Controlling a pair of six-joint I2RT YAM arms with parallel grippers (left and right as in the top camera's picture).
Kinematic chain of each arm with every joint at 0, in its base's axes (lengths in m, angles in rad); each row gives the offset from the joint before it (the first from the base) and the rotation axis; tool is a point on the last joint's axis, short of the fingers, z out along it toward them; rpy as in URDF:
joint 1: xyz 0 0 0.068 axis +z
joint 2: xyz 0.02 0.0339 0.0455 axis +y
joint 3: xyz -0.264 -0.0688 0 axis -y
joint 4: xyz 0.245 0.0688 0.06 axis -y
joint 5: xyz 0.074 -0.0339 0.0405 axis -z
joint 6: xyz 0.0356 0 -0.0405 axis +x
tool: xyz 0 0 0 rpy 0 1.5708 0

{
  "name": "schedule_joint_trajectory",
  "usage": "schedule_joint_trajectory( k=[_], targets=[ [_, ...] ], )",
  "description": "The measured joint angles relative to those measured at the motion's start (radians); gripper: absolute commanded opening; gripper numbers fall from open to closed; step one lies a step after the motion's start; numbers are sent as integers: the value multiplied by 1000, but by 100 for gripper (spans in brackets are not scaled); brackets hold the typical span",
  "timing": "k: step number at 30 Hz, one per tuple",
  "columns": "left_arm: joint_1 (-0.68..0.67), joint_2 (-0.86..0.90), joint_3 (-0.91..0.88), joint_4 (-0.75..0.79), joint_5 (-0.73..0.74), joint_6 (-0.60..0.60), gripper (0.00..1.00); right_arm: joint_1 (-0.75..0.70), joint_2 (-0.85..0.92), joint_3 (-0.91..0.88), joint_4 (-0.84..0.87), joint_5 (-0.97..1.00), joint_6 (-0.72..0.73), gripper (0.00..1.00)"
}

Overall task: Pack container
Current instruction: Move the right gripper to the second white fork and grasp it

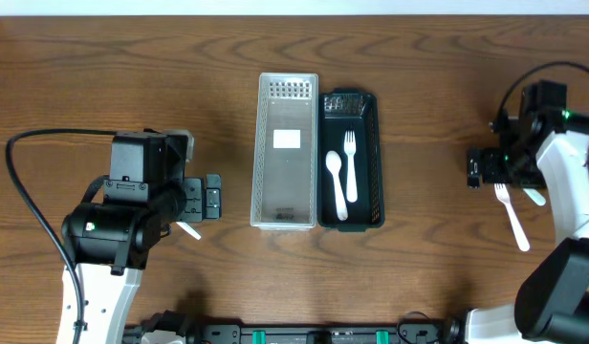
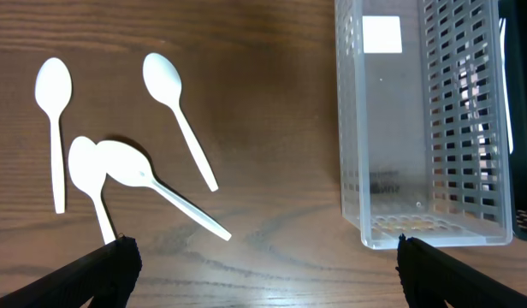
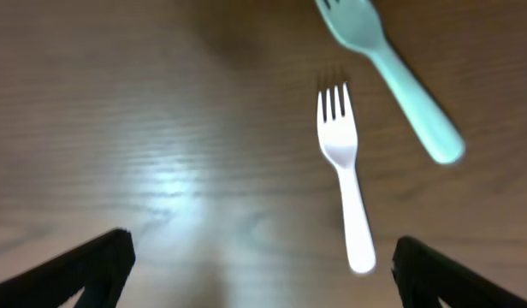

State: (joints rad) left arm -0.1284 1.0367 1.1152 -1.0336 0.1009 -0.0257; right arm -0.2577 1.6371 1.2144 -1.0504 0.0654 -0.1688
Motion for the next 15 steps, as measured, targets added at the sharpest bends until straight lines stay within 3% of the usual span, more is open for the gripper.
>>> schedule_joint_trajectory(
  k=[7,15],
  targets=[
    [0,0,0,0,0,0,98,-97,2,-64,117,-36,-78,93],
    [0,0,0,-3,0,0,98,-141,29,-65,133,-41,-196,95]
  ],
)
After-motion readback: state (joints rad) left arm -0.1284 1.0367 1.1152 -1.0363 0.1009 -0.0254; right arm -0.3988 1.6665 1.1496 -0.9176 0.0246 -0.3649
